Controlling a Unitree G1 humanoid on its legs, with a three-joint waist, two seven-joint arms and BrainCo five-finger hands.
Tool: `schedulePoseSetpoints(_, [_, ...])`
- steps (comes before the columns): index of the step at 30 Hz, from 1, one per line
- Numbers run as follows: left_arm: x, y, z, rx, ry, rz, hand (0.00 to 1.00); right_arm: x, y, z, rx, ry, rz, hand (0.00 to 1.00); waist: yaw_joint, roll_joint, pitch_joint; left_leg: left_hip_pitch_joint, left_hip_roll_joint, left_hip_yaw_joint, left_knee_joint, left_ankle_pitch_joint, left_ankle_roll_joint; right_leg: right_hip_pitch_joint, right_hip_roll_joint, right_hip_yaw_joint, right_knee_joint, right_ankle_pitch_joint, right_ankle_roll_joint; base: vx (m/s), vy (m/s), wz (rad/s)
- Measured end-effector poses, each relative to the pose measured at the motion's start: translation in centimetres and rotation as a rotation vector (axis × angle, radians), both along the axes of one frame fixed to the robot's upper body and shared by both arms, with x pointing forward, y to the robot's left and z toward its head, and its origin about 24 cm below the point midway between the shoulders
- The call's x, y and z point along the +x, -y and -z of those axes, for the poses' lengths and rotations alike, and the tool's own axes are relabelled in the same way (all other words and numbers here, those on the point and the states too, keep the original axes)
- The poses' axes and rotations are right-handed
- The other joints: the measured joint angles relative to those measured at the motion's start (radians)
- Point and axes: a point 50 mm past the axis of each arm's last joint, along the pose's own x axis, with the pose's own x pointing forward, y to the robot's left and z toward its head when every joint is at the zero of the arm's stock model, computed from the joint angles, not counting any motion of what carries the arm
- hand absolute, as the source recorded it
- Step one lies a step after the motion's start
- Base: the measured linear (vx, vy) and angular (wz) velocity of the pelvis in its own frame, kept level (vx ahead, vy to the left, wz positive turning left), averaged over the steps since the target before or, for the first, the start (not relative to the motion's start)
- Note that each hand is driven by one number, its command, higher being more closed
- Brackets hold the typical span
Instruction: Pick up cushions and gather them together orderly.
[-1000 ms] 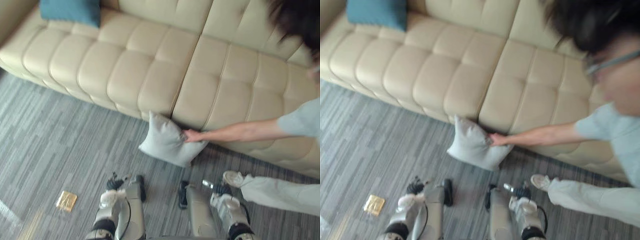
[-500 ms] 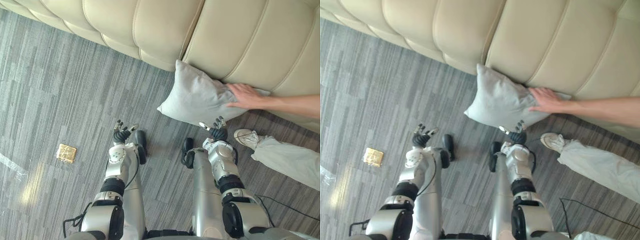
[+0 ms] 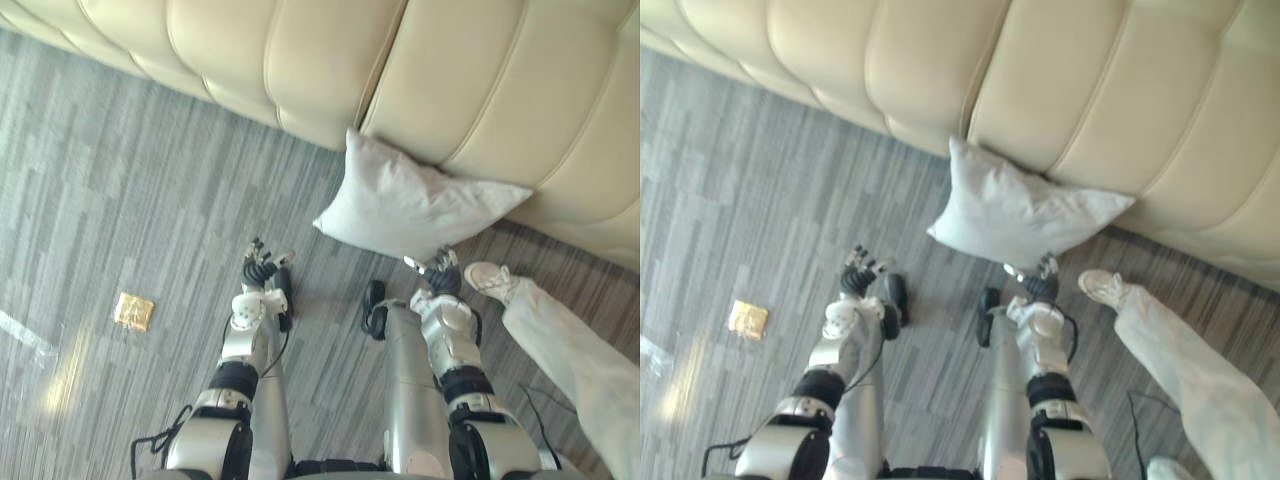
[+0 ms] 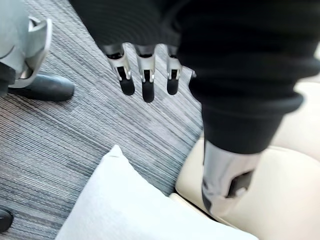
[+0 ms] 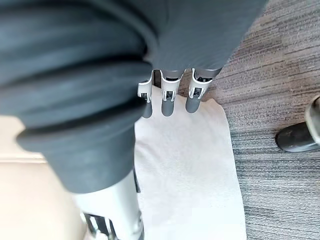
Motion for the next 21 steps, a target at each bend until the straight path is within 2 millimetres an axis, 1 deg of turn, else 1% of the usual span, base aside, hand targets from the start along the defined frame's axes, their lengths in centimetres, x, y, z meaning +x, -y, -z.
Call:
schedulePoseSetpoints(1, [-1.0,-0.3,1.1,-0.001,-0.038,-0.009,0.00,-1.1,0.1,1.1,0.001,-0.038,0.000,0.00,0.000,-0.001,-0.020,0.041,-0.001,0.005,-0.030,0.003,0.000,0.039,0.000,-0.002,-0.028,0.004,0.000,0.05,-0.057,-0.04])
schedulePoseSetpoints(3, [-3.5,-0.9,3.8,-0.003,-0.139,-0.022,0.00,-3.6,0.1,3.4,0.013,-0.121,-0.003,0.00,-0.004,0.000,-0.045,0.167,-0.009,0.018,-0.103,0.014,-0.008,0.158,0.001,-0.004,-0.096,0.012,0.000,0.09,-0.054,-0.06])
schedulePoseSetpoints(4, [-4.2,-1.0,4.5,-0.005,-0.167,-0.021,0.00,-4.4,0.1,4.0,0.020,-0.144,-0.001,0.00,-0.006,-0.002,-0.055,0.196,-0.011,0.019,-0.121,0.017,-0.011,0.186,0.001,-0.005,-0.112,0.013,0.000,0.14,-0.041,-0.03])
schedulePoseSetpoints(6, [-7.5,-1.4,7.3,-0.012,-0.293,-0.026,0.00,-7.8,-0.1,6.6,0.049,-0.253,0.004,0.00,-0.013,-0.006,-0.119,0.314,-0.014,0.031,-0.195,0.024,-0.020,0.301,0.004,-0.011,-0.185,0.017,0.002,0.16,-0.032,-0.04])
schedulePoseSetpoints(7, [-7.9,-1.5,7.6,-0.012,-0.308,-0.025,0.00,-8.2,-0.2,6.9,0.052,-0.268,0.003,0.00,-0.013,-0.008,-0.127,0.331,-0.015,0.034,-0.206,0.026,-0.020,0.317,0.004,-0.011,-0.196,0.019,0.003,0.13,-0.016,-0.09])
schedulePoseSetpoints(9, [-10.5,-1.8,9.5,-0.012,-0.403,-0.026,0.00,-11.1,-0.1,8.7,0.062,-0.366,-0.005,0.00,-0.018,-0.008,-0.199,0.415,-0.015,0.046,-0.268,0.033,-0.027,0.396,0.009,-0.016,-0.275,0.035,0.009,0.12,0.006,-0.11])
schedulePoseSetpoints(10, [-11.2,-1.7,10.0,-0.007,-0.430,-0.019,0.00,-11.9,-0.1,9.3,0.060,-0.400,-0.007,0.00,-0.019,-0.007,-0.217,0.446,-0.016,0.052,-0.290,0.034,-0.029,0.425,0.010,-0.016,-0.301,0.041,0.012,0.17,0.032,-0.16])
schedulePoseSetpoints(11, [-12.3,-1.6,10.8,-0.004,-0.475,-0.014,0.00,-13.1,0.0,10.0,0.068,-0.442,-0.006,0.00,-0.021,-0.007,-0.239,0.491,-0.016,0.064,-0.323,0.038,-0.031,0.468,0.013,-0.015,-0.340,0.052,0.016,0.16,0.040,-0.28])
schedulePoseSetpoints(12, [-13.9,-1.5,11.7,-0.016,-0.541,-0.008,0.00,-14.5,-0.2,10.8,0.085,-0.498,-0.008,0.00,-0.022,-0.006,-0.283,0.540,-0.014,0.084,-0.370,0.044,-0.032,0.514,0.018,-0.011,-0.400,0.071,0.021,0.17,0.042,-0.28])
schedulePoseSetpoints(13, [-14.1,-1.5,11.9,-0.018,-0.551,-0.007,0.00,-14.7,-0.2,10.9,0.087,-0.506,-0.009,0.00,-0.022,-0.006,-0.289,0.552,-0.014,0.088,-0.380,0.046,-0.033,0.523,0.019,-0.009,-0.411,0.075,0.023,0.14,0.037,-0.35])
schedulePoseSetpoints(14, [-14.9,-1.6,12.4,-0.019,-0.584,-0.008,0.00,-15.4,-0.3,11.3,0.095,-0.533,-0.013,0.00,-0.022,-0.008,-0.307,0.586,-0.015,0.108,-0.415,0.054,-0.034,0.547,0.021,0.002,-0.445,0.090,0.023,0.13,0.034,-0.34])
schedulePoseSetpoints(18, [-16.8,-1.7,13.4,-0.020,-0.669,0.005,0.00,-17.2,-0.9,12.5,0.131,-0.617,-0.019,0.00,-0.027,0.000,-0.353,0.702,-0.019,0.162,-0.527,0.081,-0.044,0.637,0.033,0.024,-0.561,0.140,0.028,0.09,0.022,-0.36])
schedulePoseSetpoints(21, [-17.7,-1.7,13.9,-0.019,-0.710,0.015,0.00,-18.2,-0.3,12.9,0.155,-0.648,0.016,0.00,-0.039,0.009,-0.374,0.772,-0.025,0.181,-0.595,0.101,-0.048,0.700,0.042,0.038,-0.631,0.173,0.030,0.08,0.013,-0.23])
